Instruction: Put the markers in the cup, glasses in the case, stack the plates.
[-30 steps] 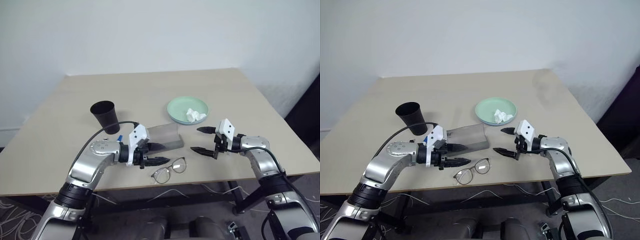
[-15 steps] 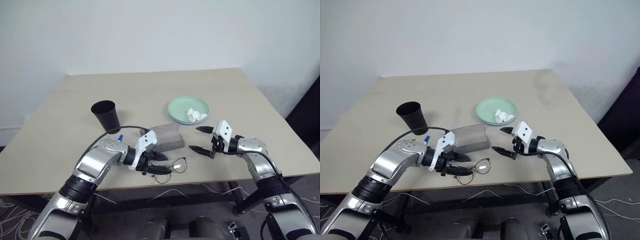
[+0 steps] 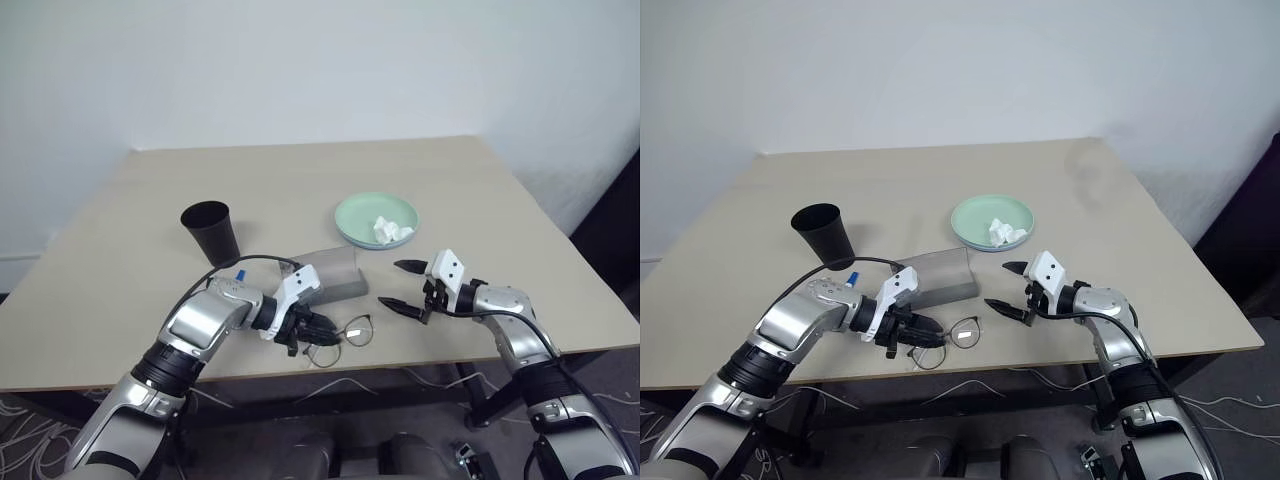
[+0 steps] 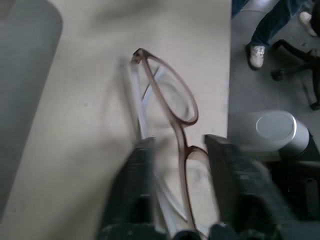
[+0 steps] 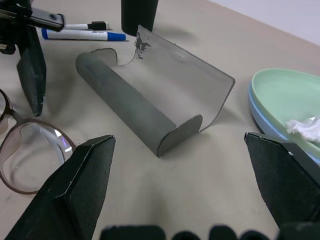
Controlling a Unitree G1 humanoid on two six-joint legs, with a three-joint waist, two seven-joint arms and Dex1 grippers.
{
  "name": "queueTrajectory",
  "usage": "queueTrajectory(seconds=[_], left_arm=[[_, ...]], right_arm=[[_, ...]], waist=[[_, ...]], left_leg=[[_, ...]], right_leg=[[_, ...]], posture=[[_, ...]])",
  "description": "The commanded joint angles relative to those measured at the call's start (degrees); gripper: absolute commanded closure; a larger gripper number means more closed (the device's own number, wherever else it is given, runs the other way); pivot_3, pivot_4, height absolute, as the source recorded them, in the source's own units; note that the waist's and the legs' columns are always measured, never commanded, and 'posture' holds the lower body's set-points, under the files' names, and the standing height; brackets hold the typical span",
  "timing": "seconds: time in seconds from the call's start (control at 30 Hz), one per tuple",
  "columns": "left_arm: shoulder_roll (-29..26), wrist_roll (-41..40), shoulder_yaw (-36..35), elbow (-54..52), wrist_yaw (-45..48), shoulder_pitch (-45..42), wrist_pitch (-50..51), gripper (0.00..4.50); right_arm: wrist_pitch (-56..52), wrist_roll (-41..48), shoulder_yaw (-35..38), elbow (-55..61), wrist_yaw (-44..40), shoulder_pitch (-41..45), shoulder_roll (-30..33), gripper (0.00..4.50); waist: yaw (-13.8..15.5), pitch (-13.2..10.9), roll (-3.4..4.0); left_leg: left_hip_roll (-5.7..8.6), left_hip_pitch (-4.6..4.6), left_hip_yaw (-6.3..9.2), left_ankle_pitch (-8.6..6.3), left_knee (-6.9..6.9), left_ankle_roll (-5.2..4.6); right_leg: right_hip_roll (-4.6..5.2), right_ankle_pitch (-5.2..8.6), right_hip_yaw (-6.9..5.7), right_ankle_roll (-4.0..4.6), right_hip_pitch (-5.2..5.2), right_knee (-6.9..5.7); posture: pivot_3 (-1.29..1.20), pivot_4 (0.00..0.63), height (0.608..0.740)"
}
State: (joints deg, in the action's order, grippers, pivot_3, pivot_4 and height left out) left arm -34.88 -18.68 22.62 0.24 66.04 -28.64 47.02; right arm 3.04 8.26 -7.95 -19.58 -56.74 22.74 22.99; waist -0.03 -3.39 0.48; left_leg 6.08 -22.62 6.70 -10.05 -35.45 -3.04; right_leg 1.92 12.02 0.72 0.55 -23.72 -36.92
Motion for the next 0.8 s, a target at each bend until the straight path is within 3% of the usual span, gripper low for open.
queueTrajectory(seconds=[0.03,0.33,0.4,0.8], left_arm=[[0.09,0.65,0.28,-0.34,0.54,-1.79,-0.93,4.10],[0.18,0.66,0.38,0.39,0.68,-1.97,-1.66,4.10],[0.28,0.55,0.24,0.48,0.66,-2.03,-1.64,4.47],[0.22,-0.74,-1.55,-0.51,0.80,-2.30,-1.56,4.49]], right_arm=[[1.02,0.71,0.90,2.71,0.11,0.57,0.60,0.00],[1.10,0.55,0.80,2.66,0.44,0.52,0.71,0.00],[1.15,0.55,0.76,2.66,0.50,0.45,0.65,0.00],[1.46,0.64,1.02,2.02,0.35,0.98,1.03,0.00]], waist=[[0.00,0.00,0.00],[0.00,0.00,-0.01],[0.00,0.00,-0.01],[0.00,-0.01,-0.03]], left_leg=[[0.00,0.00,0.00,0.00,0.00,0.00],[0.00,0.00,0.00,0.00,0.00,0.00],[0.00,0.00,0.01,0.00,0.00,0.00],[0.00,0.01,0.02,0.00,0.00,0.00]], right_leg=[[0.00,0.00,0.00,0.00,0.00,0.00],[0.01,0.00,0.00,0.00,0.01,0.00],[0.01,0.00,0.00,0.00,0.01,0.00],[0.02,0.00,-0.01,0.00,0.04,0.00]], posture=[[0.00,0.000,0.736],[0.00,0.000,0.736],[0.00,0.000,0.736],[0.00,0.000,0.736]])
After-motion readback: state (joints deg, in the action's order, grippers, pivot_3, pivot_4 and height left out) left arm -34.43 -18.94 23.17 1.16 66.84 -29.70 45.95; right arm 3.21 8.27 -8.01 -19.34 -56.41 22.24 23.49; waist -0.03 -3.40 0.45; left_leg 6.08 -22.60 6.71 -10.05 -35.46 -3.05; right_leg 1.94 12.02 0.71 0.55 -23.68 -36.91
